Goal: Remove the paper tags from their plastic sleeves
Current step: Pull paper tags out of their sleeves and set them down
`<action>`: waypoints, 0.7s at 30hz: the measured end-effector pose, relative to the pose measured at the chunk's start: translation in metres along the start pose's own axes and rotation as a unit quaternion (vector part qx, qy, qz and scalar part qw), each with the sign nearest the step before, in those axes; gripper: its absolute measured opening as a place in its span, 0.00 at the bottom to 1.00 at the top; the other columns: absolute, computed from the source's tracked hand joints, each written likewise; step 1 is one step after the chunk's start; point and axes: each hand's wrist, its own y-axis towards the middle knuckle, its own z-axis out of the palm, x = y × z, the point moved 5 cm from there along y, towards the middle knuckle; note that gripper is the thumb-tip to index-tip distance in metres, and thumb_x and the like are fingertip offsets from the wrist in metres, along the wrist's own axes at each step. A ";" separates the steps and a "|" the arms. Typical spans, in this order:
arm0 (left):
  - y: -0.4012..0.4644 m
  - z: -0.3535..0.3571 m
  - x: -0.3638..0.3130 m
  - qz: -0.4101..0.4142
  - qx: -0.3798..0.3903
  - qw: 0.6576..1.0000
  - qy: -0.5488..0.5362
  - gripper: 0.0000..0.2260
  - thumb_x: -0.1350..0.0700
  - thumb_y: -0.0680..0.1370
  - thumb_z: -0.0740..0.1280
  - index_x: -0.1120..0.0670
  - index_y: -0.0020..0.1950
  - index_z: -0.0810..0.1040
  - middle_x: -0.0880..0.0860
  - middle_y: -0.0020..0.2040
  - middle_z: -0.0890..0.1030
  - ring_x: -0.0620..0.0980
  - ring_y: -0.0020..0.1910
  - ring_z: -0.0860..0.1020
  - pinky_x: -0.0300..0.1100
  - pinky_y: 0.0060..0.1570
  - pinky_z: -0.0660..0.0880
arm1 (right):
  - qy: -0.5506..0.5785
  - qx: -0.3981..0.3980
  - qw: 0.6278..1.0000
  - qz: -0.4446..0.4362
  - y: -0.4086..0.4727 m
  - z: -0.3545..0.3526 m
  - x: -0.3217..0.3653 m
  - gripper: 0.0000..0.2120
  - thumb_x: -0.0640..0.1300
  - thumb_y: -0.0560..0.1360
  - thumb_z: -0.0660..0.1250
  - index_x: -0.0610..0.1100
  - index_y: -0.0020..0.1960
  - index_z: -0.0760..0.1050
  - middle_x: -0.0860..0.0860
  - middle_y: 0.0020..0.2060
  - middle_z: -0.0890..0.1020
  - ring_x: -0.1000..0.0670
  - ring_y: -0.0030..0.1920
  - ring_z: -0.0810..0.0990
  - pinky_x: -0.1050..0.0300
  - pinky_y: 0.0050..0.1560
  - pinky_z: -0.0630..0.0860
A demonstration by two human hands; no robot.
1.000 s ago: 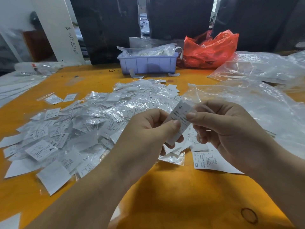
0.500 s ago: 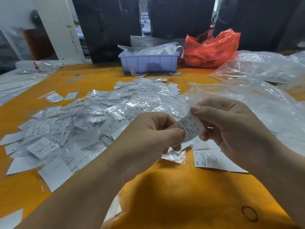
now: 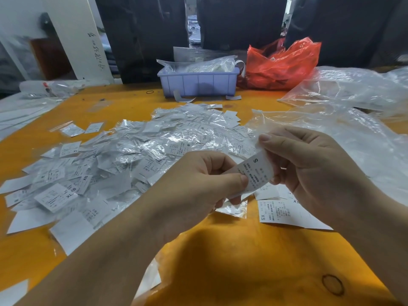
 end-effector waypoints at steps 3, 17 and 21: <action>0.000 0.000 0.001 -0.006 0.002 1.000 0.007 0.05 0.53 0.69 0.70 0.52 0.38 0.84 0.51 0.30 0.80 0.45 0.28 0.71 0.34 0.27 0.68 | 0.011 -0.009 1.000 0.000 0.001 -0.002 0.001 0.10 0.52 0.64 0.70 0.46 0.31 0.78 0.51 0.26 0.73 0.49 0.31 0.70 0.54 0.35 0.71; 0.001 -0.004 0.002 -0.014 -0.013 0.999 -0.044 0.04 0.56 0.69 0.69 0.55 0.37 0.82 0.52 0.29 0.77 0.46 0.26 0.69 0.34 0.25 0.67 | 0.001 0.033 0.999 -0.002 0.000 0.000 0.003 0.07 0.48 0.64 0.73 0.45 0.34 0.81 0.51 0.26 0.75 0.48 0.33 0.69 0.61 0.29 0.70; 0.001 -0.006 0.003 -0.021 -0.017 0.998 -0.057 0.04 0.56 0.69 0.68 0.53 0.36 0.83 0.51 0.28 0.76 0.47 0.26 0.69 0.35 0.25 0.67 | 0.004 0.050 0.999 -0.005 0.002 -0.002 0.003 0.04 0.44 0.65 0.76 0.45 0.36 0.82 0.45 0.33 0.79 0.49 0.33 0.71 0.63 0.30 0.70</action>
